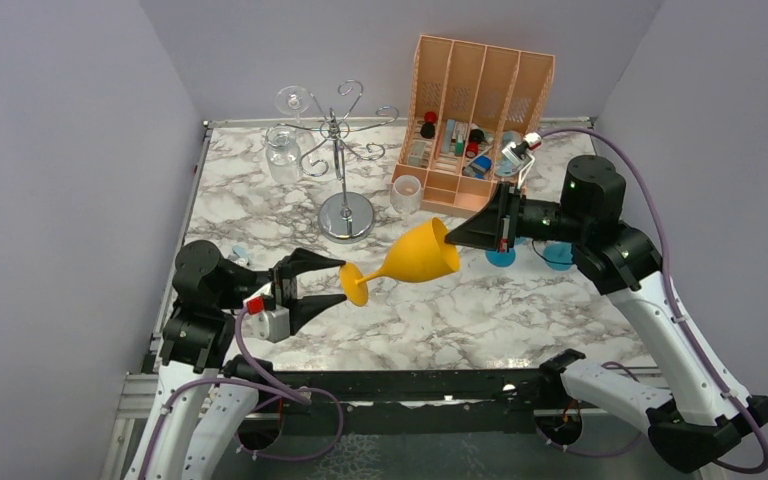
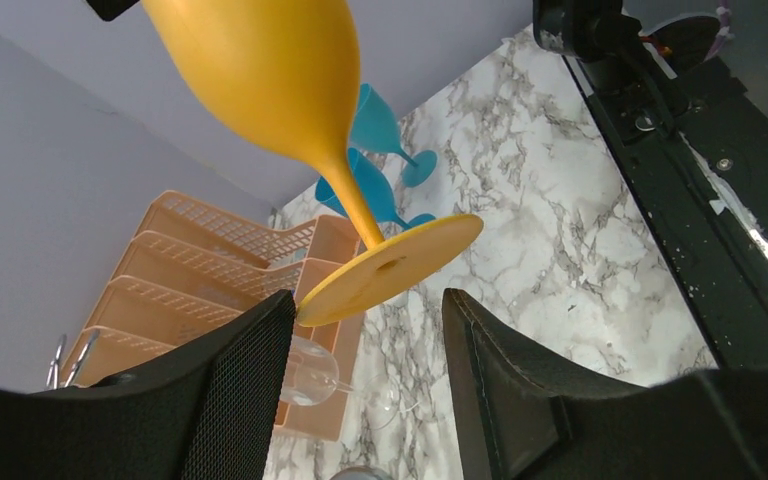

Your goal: Place the wine glass upside down on the wine glass rack

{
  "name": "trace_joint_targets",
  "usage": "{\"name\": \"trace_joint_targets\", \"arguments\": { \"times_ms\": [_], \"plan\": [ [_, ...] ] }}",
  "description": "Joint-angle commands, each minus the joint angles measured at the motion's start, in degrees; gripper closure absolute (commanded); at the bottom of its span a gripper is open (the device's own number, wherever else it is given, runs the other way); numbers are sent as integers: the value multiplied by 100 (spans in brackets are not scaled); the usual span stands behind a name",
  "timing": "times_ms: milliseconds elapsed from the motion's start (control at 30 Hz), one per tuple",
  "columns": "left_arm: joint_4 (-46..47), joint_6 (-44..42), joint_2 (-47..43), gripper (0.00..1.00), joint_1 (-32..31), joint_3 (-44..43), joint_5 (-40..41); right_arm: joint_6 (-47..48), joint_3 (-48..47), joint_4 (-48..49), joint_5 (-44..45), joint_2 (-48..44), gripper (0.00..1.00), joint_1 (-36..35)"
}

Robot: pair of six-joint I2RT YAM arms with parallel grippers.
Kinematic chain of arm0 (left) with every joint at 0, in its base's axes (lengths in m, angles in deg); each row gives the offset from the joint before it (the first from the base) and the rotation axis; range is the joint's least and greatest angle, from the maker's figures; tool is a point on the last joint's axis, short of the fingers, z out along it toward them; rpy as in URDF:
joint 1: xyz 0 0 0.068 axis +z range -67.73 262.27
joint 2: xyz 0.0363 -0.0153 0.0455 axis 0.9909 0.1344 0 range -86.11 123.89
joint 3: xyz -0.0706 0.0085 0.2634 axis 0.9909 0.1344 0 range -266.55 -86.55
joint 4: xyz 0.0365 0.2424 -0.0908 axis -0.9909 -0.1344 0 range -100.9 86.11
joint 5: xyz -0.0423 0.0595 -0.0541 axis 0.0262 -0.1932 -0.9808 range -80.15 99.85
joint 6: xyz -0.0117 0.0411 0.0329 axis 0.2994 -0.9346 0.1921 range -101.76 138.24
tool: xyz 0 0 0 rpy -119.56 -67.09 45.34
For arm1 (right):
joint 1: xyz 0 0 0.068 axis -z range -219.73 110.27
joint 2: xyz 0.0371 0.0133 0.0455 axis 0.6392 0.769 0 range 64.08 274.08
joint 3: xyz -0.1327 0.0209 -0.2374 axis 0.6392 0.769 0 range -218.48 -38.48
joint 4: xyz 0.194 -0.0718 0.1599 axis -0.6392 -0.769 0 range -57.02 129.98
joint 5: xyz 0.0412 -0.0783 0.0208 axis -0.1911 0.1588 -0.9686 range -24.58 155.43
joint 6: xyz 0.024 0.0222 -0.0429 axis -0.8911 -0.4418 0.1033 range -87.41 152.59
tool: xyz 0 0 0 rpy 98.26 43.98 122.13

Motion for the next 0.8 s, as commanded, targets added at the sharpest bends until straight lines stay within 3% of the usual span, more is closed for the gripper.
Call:
{"name": "trace_joint_targets", "arguments": {
  "times_ms": [0,567,700,767],
  "plan": [
    [-56,-153,200,41,-35,7,-619,-15,19,385,-605,63,99,-28],
    [-53,-98,543,48,-60,-310,-1679,507,160,544,-1037,655,99,-29],
    [-43,-15,565,57,-65,-278,-1714,284,210,951,-1322,771,99,-29],
    [-45,18,600,70,-65,-302,-1709,313,160,909,-1328,803,99,-29]
  ]
}}
